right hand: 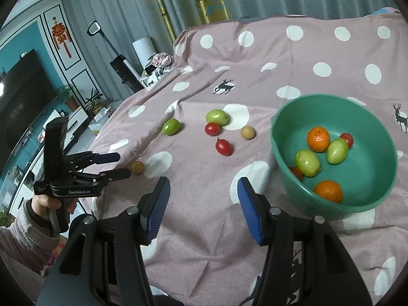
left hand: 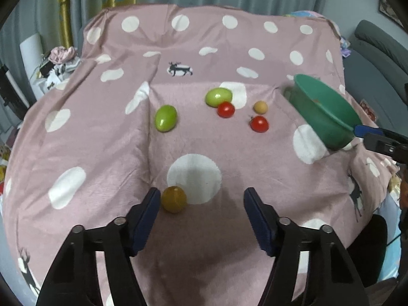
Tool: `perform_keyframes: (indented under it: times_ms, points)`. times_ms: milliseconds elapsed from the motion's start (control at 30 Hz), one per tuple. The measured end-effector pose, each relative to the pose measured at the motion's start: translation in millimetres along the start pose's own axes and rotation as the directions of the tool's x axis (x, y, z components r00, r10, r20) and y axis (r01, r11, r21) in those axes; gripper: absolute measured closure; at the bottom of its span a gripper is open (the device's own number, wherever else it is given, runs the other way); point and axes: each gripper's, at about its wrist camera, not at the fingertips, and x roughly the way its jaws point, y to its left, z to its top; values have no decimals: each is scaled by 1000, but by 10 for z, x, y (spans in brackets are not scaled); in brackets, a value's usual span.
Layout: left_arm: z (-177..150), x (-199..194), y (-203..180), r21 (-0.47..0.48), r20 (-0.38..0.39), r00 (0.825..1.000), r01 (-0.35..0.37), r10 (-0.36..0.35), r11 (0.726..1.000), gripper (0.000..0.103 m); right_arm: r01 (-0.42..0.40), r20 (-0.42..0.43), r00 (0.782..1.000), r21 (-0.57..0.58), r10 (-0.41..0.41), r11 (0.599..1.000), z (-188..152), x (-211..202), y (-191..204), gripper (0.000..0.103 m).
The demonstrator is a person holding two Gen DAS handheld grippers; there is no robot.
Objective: Organize fruits
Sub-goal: 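Grasp a small yellow fruit with the left tool, then grasp a small yellow fruit with the right tool while the left tool holds its fruit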
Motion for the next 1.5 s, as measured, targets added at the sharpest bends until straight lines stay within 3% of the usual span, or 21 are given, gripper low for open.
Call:
perform_keyframes:
  times_ms: [100, 267, 333, 533, 633, 767, 1033, 1333, 1500]
  points:
    - [19, 124, 46, -9, -34, 999, 2, -2, 1000, 45, 1, -11, 1000, -2, -1, 1000, -8, 41, 16, 47]
    - [59, 290, 94, 2, -78, 996, -31, 31, 1000, 46, 2, -26, 1000, 8, -1, 1000, -10, 119, -8, 47]
    - [61, 335, 111, 8, -94, 995, -43, 44, 999, 55, -2, -31, 1000, 13, 3, 1000, -8, 152, -20, 47]
    - [58, 434, 145, 11, -125, 990, -62, 63, 998, 64, -15, -46, 999, 13, 15, 1000, -8, 242, -36, 47]
    - [57, 464, 140, 11, -131, 989, -66, 67, 998, 76, -18, -59, 998, 15, 19, 1000, -14, 302, -44, 47]
    - [34, 443, 154, -12, -116, 992, -57, 55, 998, 76, -20, -70, 997, 28, 22, 999, -13, 356, -56, 47]
    - [53, 344, -28, -25, -77, 995, 64, -66, 998, 76, -23, -77, 997, 64, 28, 998, 131, 524, -64, 47]
    - [100, 270, -217, 9, -27, 990, 141, -141, 990, 76, 93, -92, 992, 32, -90, 995, 518, 912, -28, 49]
    - [83, 246, -200, 12, -8, 986, 165, -165, 986, 76, 188, -119, 975, -22, -190, 982, 680, 1181, -30, 50]
